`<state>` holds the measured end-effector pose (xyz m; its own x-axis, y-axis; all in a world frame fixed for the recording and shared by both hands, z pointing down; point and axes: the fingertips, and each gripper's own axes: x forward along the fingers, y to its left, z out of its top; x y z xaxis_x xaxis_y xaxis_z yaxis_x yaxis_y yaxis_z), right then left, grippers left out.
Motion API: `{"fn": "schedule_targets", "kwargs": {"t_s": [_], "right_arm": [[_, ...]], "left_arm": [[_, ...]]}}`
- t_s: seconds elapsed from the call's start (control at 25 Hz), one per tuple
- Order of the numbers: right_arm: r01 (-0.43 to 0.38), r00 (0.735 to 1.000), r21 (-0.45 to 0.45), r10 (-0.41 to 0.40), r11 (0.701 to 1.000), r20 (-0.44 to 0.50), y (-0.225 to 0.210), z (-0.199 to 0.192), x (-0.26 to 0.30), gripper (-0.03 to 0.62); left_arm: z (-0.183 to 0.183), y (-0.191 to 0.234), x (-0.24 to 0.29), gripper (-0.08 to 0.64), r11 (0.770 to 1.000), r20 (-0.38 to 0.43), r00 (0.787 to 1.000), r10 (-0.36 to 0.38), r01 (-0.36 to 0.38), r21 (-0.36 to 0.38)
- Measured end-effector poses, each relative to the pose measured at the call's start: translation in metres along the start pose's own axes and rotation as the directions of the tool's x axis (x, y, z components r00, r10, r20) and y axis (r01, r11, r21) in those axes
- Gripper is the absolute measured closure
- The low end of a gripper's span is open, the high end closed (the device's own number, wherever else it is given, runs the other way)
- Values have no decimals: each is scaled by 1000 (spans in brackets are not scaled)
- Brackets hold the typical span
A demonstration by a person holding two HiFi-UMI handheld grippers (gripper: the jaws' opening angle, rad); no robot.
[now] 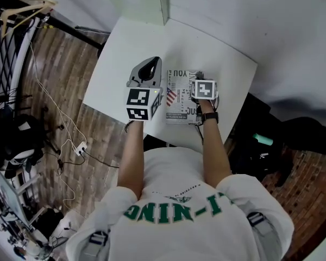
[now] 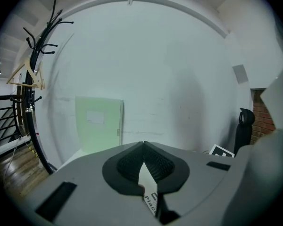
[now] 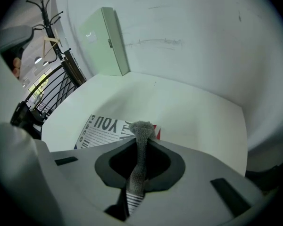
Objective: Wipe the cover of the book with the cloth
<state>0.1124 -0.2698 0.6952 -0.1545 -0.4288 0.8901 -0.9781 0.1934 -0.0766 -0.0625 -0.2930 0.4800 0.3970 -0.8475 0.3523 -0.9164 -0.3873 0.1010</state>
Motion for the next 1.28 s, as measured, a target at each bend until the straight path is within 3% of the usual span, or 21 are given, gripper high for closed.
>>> {"fn": "schedule_targets", "kwargs": {"t_s": [0.12,0.32,0.48,0.72,1.04,1.28], "right_arm": [[-96,995,-30,97,995,36,37,10,2,554],[-237,969,-211,245,948,15,124,15,4,554],[-265,964,-245,261,933,-48,148,-4,15,554],[-191,981,-213,191,958,-21,109,-3,9,554],[-52,998,-45,53,998,18,6,-15,-7,554],[4,1000,-28,-3,1000,15,-6,-18,-9,554]], "left_arm": [[0,9,-6,546,1000,7,1000,18,-18,-3],[2,25,-17,546,998,3,998,57,-57,-15],[7,34,-26,546,997,12,997,76,-75,-13],[12,36,-30,546,997,27,997,74,-75,10],[21,11,-13,546,1000,44,999,2,-3,16],[23,2,-13,546,1000,46,999,-16,15,27]]}}
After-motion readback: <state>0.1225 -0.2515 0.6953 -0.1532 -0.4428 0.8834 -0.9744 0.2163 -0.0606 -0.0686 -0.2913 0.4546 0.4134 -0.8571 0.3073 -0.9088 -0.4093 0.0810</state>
